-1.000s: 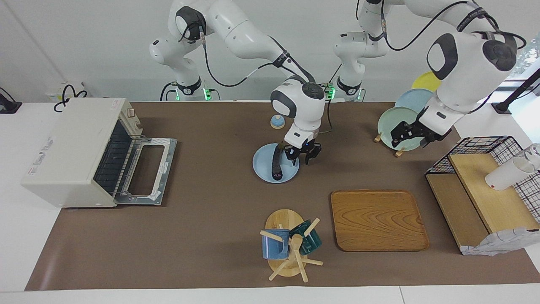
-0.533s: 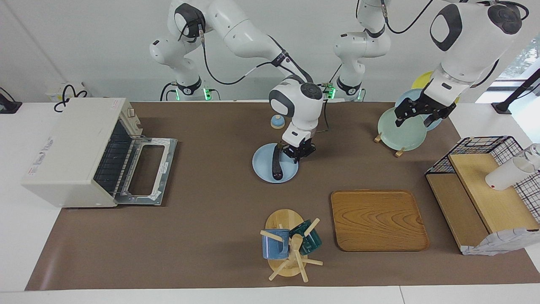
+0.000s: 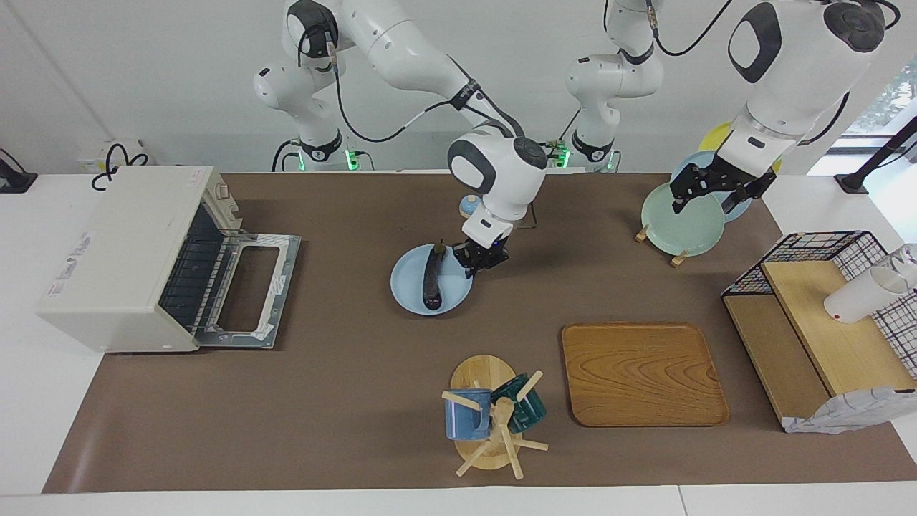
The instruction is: Put eggplant into oven
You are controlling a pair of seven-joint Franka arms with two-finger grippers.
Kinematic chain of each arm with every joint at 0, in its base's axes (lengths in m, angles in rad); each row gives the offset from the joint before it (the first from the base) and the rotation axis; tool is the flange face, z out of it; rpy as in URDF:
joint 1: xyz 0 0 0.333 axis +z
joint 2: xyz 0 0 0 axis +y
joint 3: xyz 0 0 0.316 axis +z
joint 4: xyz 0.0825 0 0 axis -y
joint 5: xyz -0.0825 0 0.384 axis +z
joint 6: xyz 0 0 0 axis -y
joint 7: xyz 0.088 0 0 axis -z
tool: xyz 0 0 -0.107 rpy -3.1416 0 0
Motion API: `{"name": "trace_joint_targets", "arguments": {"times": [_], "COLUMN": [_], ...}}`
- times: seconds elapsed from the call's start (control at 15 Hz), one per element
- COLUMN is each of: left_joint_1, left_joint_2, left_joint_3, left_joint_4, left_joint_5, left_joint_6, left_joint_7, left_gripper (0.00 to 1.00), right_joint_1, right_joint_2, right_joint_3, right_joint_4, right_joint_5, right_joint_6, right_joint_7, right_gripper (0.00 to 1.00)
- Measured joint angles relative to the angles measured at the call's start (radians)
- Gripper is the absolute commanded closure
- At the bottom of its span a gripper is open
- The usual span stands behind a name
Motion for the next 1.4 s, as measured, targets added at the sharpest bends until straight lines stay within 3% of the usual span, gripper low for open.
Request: {"name": "trace_joint_targets", "arguments": {"times": [0.27, 0.53, 0.73, 1.0, 1.4], "left_joint_1": [-0.001, -0.001, 0.002, 0.003, 0.019], "left_joint_2": [0.008, 0.011, 0.012, 0.012, 0.012], "left_joint_3": [-0.002, -0.002, 0.0, 0.005, 0.012], "left_joint_4": [0.025, 0.016, 0.016, 0.016, 0.016], "left_joint_5": [0.003, 0.004, 0.004, 0.005, 0.005], "left_joint_6": [-0.004, -0.008, -0.008, -0.008, -0.008], "left_joint_7": [0.0, 0.001, 0.023, 0.026, 0.011], "left_gripper": [0.0, 0.0, 0.0, 0.0, 0.0], "right_joint_1": [-0.131, -0.319, -0.472, -0.635, -0.734], "right_joint_2": [-0.153, -0.377, -0.49, -0.545, -0.545], "right_joint_3": [-0.002, -0.004, -0.005, -0.005, -0.002], "right_joint_4": [-0.147, -0.367, -0.48, -0.567, -0.634], "right_joint_5": [-0.005, -0.008, -0.009, -0.009, -0.009], "right_joint_6": [-0.023, -0.016, 0.013, 0.084, 0.238], "right_joint_7": [-0.076, -0.315, -0.486, -0.701, -0.869], "right_gripper": [1.0, 1.0, 1.0, 1.0, 1.0]}}
